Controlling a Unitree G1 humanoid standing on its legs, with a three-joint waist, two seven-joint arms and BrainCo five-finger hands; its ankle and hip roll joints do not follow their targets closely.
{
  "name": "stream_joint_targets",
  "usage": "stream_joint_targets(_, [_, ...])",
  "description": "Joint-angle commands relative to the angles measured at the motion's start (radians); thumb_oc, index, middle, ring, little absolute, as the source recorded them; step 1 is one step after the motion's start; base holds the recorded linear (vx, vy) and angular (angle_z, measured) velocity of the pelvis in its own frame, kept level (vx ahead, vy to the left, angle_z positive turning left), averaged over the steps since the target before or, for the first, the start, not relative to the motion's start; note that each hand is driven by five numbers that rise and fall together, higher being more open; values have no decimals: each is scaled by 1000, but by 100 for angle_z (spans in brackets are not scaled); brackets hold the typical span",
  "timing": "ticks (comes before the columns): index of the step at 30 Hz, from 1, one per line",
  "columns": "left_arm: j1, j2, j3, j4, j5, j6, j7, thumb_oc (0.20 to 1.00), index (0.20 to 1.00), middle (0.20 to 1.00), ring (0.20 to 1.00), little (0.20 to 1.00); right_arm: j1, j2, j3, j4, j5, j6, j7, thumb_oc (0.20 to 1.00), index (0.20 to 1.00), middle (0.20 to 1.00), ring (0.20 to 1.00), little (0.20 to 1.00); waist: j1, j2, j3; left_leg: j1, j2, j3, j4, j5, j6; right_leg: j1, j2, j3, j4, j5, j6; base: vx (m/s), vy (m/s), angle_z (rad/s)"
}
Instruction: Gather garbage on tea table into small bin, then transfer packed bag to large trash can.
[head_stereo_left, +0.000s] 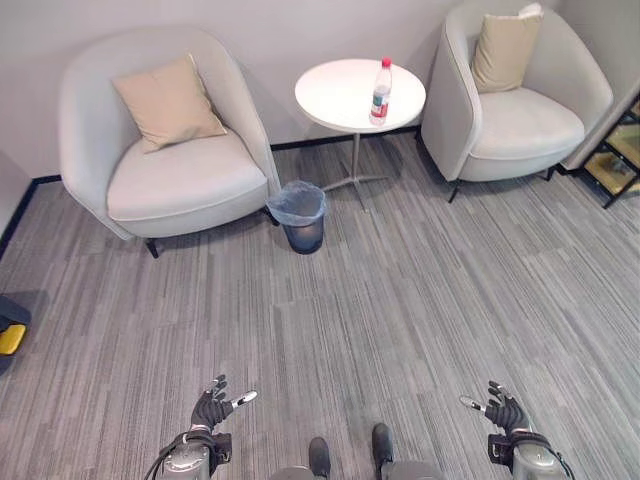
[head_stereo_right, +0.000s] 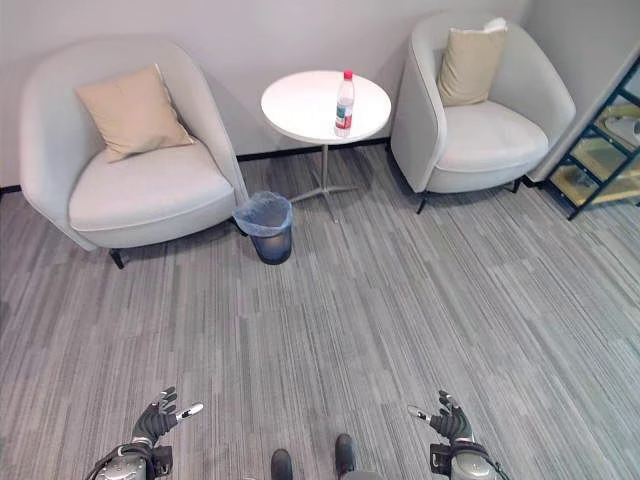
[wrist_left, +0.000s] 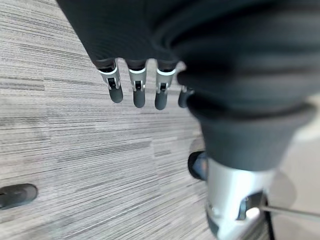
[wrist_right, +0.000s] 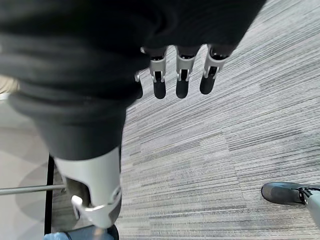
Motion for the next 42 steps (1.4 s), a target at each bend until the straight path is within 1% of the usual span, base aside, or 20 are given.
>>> stream_joint_targets(1, [-19, 45, 26, -44, -36, -49, 26, 1000, 1000, 1000, 1000, 1000, -51, -16, 4, -44, -1, -25, -12, 1000, 1000, 1000, 1000, 1000, 15, -12, 5, -30, -16, -80, 189, -209, -14, -46, -82, -58, 225, -165, 107, 45, 74, -42])
stream_joint_targets(3, [-17, 42, 27, -42, -34, -50, 28, 1000, 1000, 1000, 1000, 1000, -53, -20, 7, -55, -8, -23, -11, 1000, 1000, 1000, 1000, 1000, 16, -12, 10, -17, -19, -74, 186, -217, -13, -60, -87, -74, 222, -155, 107, 87, 6, -29])
stream_joint_targets(5, [-26, 37, 29, -38, -44, -52, 34, 1000, 1000, 1000, 1000, 1000, -71, -26, 17, -75, -19, -25, -18, 1000, 1000, 1000, 1000, 1000, 9, -10, 26, 32, -22, -60, 170, -236, -13, -123, -93, -140, 138, -92, 106, 212, -82, -48])
stream_joint_targets(6, [-26, 36, 29, -38, -44, -52, 34, 1000, 1000, 1000, 1000, 1000, -70, -26, 17, -75, -20, -24, -18, 1000, 1000, 1000, 1000, 1000, 8, -8, 27, 33, -21, -61, 170, -236, -14, -120, -92, -142, 137, -92, 106, 197, -86, -52])
stream_joint_targets(8, [-31, 31, 30, -41, -44, -55, 40, 1000, 1000, 1000, 1000, 1000, -68, -26, 26, -96, -35, -24, -17, 1000, 1000, 1000, 1000, 1000, -1, -3, 40, 64, -18, -62, 167, -248, -22, -161, -108, -207, 113, -74, 108, 224, -129, -17])
stream_joint_targets(10, [-35, 30, 23, -42, -40, -58, 38, 1000, 1000, 1000, 1000, 1000, -54, -30, 20, -118, -39, -25, -18, 1000, 1000, 1000, 1000, 1000, -12, -3, 42, 81, -22, -80, 174, -261, -31, -157, -111, -195, 107, -78, 108, 256, -153, 22])
stream_joint_targets(13, [-35, 10, 6, -37, -35, -55, 37, 1000, 1000, 1000, 1000, 1000, -28, -28, 3, -130, -28, -37, -18, 1000, 1000, 1000, 1000, 1000, -26, 1, 19, 102, 5, -108, 194, -271, -66, -140, -99, -179, 125, -80, 72, 252, -209, 66])
stream_joint_targets(15, [-41, 6, -7, -37, -35, -49, 28, 1000, 1000, 1000, 1000, 1000, -18, -29, -5, -133, -19, -40, -12, 1000, 1000, 1000, 1000, 1000, -38, 12, 11, 98, 44, -107, 228, -233, -107, -116, -85, -195, 123, -102, 49, 228, -310, 54])
stream_joint_targets(16, [-64, 0, -29, -30, -37, -43, 19, 1000, 1000, 1000, 1000, 1000, -21, -39, -3, -123, -9, -46, -16, 1000, 1000, 1000, 1000, 1000, -42, 11, 23, 19, 84, -103, 387, -140, -145, -63, -66, -209, 101, -134, 9, 212, -344, 62])
stream_joint_targets(17, [-72, -2, -35, -25, -40, -43, 17, 1000, 1000, 1000, 1000, 1000, -24, -43, -1, -118, -6, -49, -18, 1000, 1000, 1000, 1000, 1000, -45, 12, 26, 2, 100, -93, 416, -115, -153, -45, -56, -217, 91, -149, -2, 202, -335, 66])
stream_joint_targets(18, [-80, -2, -42, -22, -40, -42, 17, 1000, 1000, 1000, 1000, 1000, -24, -45, 1, -116, -1, -47, -19, 1000, 1000, 1000, 1000, 1000, -44, 8, 29, -15, 115, -82, 435, -98, -151, -29, -50, -220, 87, -164, -13, 231, -211, 32])
stream_joint_targets(19, [-101, -4, -64, -19, -37, -39, 14, 1000, 1000, 1000, 1000, 1000, -36, -54, 6, -107, 6, -44, -18, 1000, 1000, 1000, 1000, 1000, -35, -2, 31, -63, 97, -80, 382, -142, -125, -1, -46, -216, 68, -186, -13, 186, -143, 2])
stream_joint_targets(22, [-114, -1, -77, -13, -29, -37, 13, 1000, 1000, 1000, 1000, 1000, -38, -57, 7, -103, 11, -45, -19, 1000, 1000, 1000, 1000, 1000, -31, -16, 31, -120, 82, -67, 328, -159, -113, 21, -55, -225, 49, -195, -7, 153, -61, 7])
stream_joint_targets(24, [-116, 2, -79, -19, -25, -36, 12, 1000, 1000, 1000, 1000, 1000, -38, -59, 10, -103, 14, -46, -21, 1000, 1000, 1000, 1000, 1000, -20, -19, 36, -172, 69, -69, 272, -117, -114, 42, -45, -221, 36, -204, -7, 163, -35, 23])
stream_joint_targets(27, [-107, 5, -75, -27, -25, -31, 21, 1000, 1000, 1000, 1000, 1000, -38, -44, 22, -85, 17, -39, -35, 1000, 1000, 1000, 1000, 1000, 16, -17, 50, -276, 69, -62, 169, 1, -131, 101, -12, -200, 19, -230, -6, 254, 1, 3])
stream_joint_targets(31, [-90, 8, -64, -35, -28, -29, 23, 1000, 1000, 1000, 1000, 1000, -33, -36, 29, -77, 2, -30, -34, 1000, 1000, 1000, 1000, 1000, 33, -14, 45, -290, 72, -42, 143, 34, -131, 142, 2, -168, 29, -259, -4, 240, 74, -11])
stream_joint_targets(35, [-64, 13, -50, -35, -23, -26, 16, 1000, 1000, 1000, 1000, 1000, -33, -16, 32, -76, -13, -24, -25, 1000, 1000, 1000, 1000, 1000, 42, -29, 19, -277, 65, -28, 181, 9, -105, 187, -31, -136, 46, -282, 13, 322, 154, -32])
stream_joint_targets(39, [-54, 29, -34, -51, -31, -30, 18, 1000, 1000, 1000, 1000, 1000, -45, -3, 52, -88, -28, -20, -11, 1000, 1000, 1000, 1000, 1000, 61, -51, 7, -277, 52, 4, 241, -56, -73, 177, -80, -103, 86, -284, 46, 250, 181, -50])
stream_joint_targets(40, [-54, 38, -29, -54, -33, -32, 17, 1000, 1000, 1000, 1000, 1000, -55, 0, 62, -87, -35, -17, -2, 1000, 1000, 1000, 1000, 1000, 72, -56, 3, -276, 44, 12, 260, -86, -54, 155, -97, -96, 127, -276, 63, 237, 210, -52])
stream_joint_targets(42, [-57, 50, -25, -59, -34, -34, 14, 1000, 1000, 1000, 1000, 1000, -70, -7, 66, -90, -40, -18, 4, 1000, 1000, 1000, 1000, 1000, 77, -52, 5, -269, 37, 12, 261, -105, -36, 114, -110, -98, 205, -263, 83, 178, 175, -27])
